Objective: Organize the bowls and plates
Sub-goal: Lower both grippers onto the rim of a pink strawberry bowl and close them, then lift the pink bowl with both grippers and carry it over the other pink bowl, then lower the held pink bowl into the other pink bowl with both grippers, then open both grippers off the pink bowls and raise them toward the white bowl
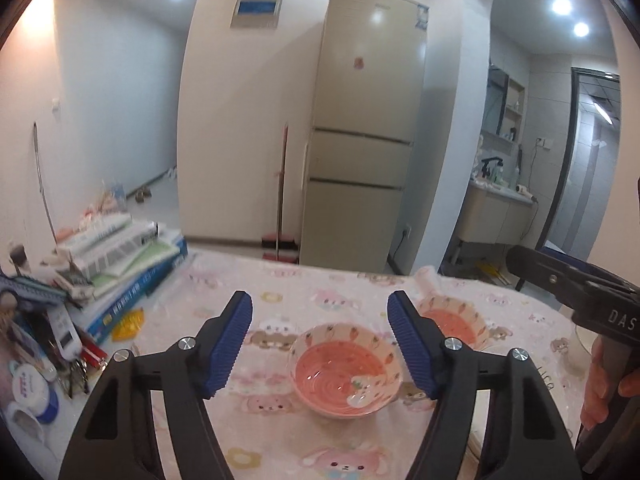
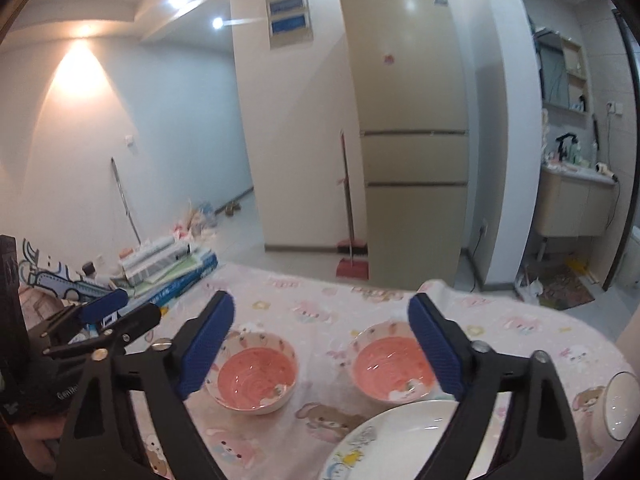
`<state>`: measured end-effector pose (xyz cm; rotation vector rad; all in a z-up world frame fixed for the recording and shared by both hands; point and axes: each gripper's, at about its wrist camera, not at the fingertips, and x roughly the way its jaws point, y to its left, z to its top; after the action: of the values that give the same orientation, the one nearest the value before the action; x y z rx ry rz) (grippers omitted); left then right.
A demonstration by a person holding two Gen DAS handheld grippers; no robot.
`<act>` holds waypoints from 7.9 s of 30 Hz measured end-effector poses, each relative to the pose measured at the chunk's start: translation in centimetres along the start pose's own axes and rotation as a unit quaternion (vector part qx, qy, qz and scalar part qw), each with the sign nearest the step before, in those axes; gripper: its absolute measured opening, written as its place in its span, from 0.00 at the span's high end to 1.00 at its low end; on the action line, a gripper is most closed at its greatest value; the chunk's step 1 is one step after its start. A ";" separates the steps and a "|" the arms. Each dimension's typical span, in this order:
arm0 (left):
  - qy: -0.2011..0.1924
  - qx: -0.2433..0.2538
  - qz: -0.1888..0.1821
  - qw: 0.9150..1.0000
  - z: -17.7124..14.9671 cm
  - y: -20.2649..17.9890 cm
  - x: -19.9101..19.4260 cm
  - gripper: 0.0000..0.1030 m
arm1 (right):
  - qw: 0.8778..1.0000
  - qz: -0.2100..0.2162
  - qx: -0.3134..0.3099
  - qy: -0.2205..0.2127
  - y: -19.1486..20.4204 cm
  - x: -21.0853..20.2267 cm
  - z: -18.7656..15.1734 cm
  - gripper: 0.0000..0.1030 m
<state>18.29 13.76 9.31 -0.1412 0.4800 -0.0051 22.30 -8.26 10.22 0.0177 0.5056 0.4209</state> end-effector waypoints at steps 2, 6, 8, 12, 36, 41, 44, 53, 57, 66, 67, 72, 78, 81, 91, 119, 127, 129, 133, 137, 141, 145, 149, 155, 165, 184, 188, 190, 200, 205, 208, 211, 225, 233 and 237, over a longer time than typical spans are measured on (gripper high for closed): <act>0.012 0.003 0.003 1.000 -0.6 0.8 1.4 0.30 | 1.000 0.000 0.001 0.026 0.6 2.1 -0.3 0.25; 0.020 0.017 -0.004 1.000 -1.9 1.5 3.2 0.44 | 0.998 0.016 0.012 0.061 1.1 5.5 -2.1 0.39; 0.024 0.018 -0.008 1.000 -2.5 1.7 4.0 0.47 | 0.996 0.026 0.005 0.083 1.5 6.9 -2.8 0.47; 0.047 0.017 0.004 0.999 -3.6 2.2 6.0 0.51 | 0.995 0.012 -0.009 0.095 2.3 8.3 -4.0 0.53; 0.112 0.022 0.000 0.993 -6.9 2.0 11.2 0.82 | 0.977 0.026 0.017 0.211 2.2 14.1 -8.4 0.82; 0.120 0.017 -0.009 0.993 -6.8 2.1 11.1 0.82 | 0.977 0.011 0.002 0.212 2.7 14.2 -8.4 0.83; 0.125 0.011 -0.026 0.992 -6.7 2.5 11.6 0.82 | 0.977 0.006 -0.010 0.214 3.0 14.2 -8.4 0.81; 0.174 0.029 -0.043 0.983 -8.0 1.5 13.2 0.81 | 0.964 0.021 -0.026 0.265 3.9 15.6 -9.9 0.78; 0.180 0.023 -0.041 0.983 -8.0 1.6 12.9 0.81 | 0.964 0.019 -0.015 0.264 3.5 15.5 -9.9 0.84; 0.166 0.016 -0.036 0.985 -7.0 0.8 10.5 0.81 | 0.973 0.022 0.008 0.231 2.6 13.6 -7.8 0.90; 0.169 0.010 -0.033 0.985 -7.0 0.7 10.2 0.81 | 0.974 0.025 0.010 0.225 2.6 13.2 -7.4 0.90; 0.135 0.022 -0.001 0.991 -5.7 -1.3 7.6 0.81 | 0.979 0.019 0.008 0.203 2.8 11.7 -6.0 0.91; 0.132 0.039 -0.014 0.990 -3.0 -4.3 5.7 0.82 | 0.990 0.012 0.012 0.140 1.3 7.8 -3.5 0.92; 0.115 0.060 -0.014 0.991 -1.2 -6.9 4.9 0.82 | 0.992 0.018 0.022 0.122 -0.4 6.3 -2.2 0.93; 0.085 0.074 -0.066 0.991 3.2 -14.0 6.1 0.82 | 0.997 -0.027 0.011 0.077 -6.2 2.8 2.4 0.93; 0.160 0.060 -0.088 0.981 -2.5 -14.1 16.5 0.82 | 0.977 -0.022 0.094 0.192 -13.0 11.0 -4.0 0.92; 0.148 0.081 -0.076 0.983 -3.1 -14.6 16.8 0.82 | 0.973 -0.031 0.099 0.208 -13.8 12.2 -4.9 0.92; 0.147 0.084 -0.072 0.983 -3.1 -14.6 16.8 0.82 | 0.973 -0.031 0.098 0.208 -13.8 12.3 -4.9 0.92; 0.153 0.090 -0.064 0.982 -3.3 -14.9 16.9 0.82 | 0.973 -0.041 0.087 0.209 -13.6 12.5 -5.0 0.91; 0.159 0.103 -0.036 0.981 -3.5 -15.1 17.2 0.82 | 0.973 -0.047 0.053 0.220 -12.7 12.7 -5.0 0.88; 0.166 0.097 -0.034 0.981 -3.5 -14.8 17.4 0.82 | 0.974 -0.052 0.042 0.218 -12.1 12.6 -5.0 0.83; 0.157 0.100 -0.033 0.982 -3.1 -14.8 16.9 0.82 | 0.974 -0.054 0.037 0.219 -12.0 12.7 -5.0 0.80; 0.145 0.102 -0.036 0.983 -2.7 -14.8 16.3 0.82 | 0.973 -0.053 0.038 0.222 -12.0 12.7 -4.9 0.79; 0.154 0.092 -0.042 0.983 -2.7 -14.4 16.4 0.82 | 0.973 -0.061 0.030 0.222 -11.7 12.5 -4.8 0.77; 0.161 0.106 -0.028 0.981 -3.4 -14.5 17.3 0.88 | 0.971 -0.094 -0.015 0.219 -10.3 12.6 -5.0 0.75; 0.180 0.074 -0.054 0.979 -3.6 -13.7 17.8 0.89 | 0.980 -0.088 0.045 0.170 -12.2 11.7 -4.6 0.85; 0.179 0.071 -0.055 0.980 -3.6 -13.7 17.7 0.89 | 0.984 -0.075 0.068 0.148 -13.5 11.7 -4.5 0.91; 0.179 0.070 -0.056 0.980 -3.6 -13.7 17.6 0.89 | 0.984 -0.078 0.051 0.150 -13.4 12.0 -4.6 0.92; 0.156 0.054 -0.070 0.984 -2.2 -13.3 16.2 0.89 | 0.986 -0.071 0.065 0.137 -14.2 11.2 -3.9 0.92; 0.148 0.061 -0.069 0.985 -1.6 -13.2 15.7 0.87 | 0.984 -0.046 0.083 0.149 -14.7 11.2 -3.7 0.92; 0.151 0.057 -0.061 0.985 -1.7 -13.1 16.1 0.64 | 0.983 -0.059 0.081 0.155 -14.7 11.4 -3.8 0.92; 0.120 0.045 -0.063 0.990 -1.4 -13.0 15.4 0.13 | 0.984 -0.055 0.086 0.145 -14.7 10.8 -3.4 0.92; -0.069 0.136 -0.038 0.988 1.9 -15.1 7.6 0.11 | 0.989 -0.134 0.039 -0.038 -13.7 1.6 1.3 0.04; -0.128 0.096 -0.074 0.984 3.5 -14.7 3.2 0.00 | 0.981 -0.157 0.033 -0.110 -13.4 -2.7 3.3 0.00; -0.135 0.095 -0.066 0.984 4.1 -14.8 1.7 0.00 | 0.978 -0.163 0.023 -0.130 -12.8 -4.1 3.7 0.00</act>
<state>22.13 -0.41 14.11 0.0147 0.1966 -0.1586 25.75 -21.25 13.87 0.0326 0.2531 0.0826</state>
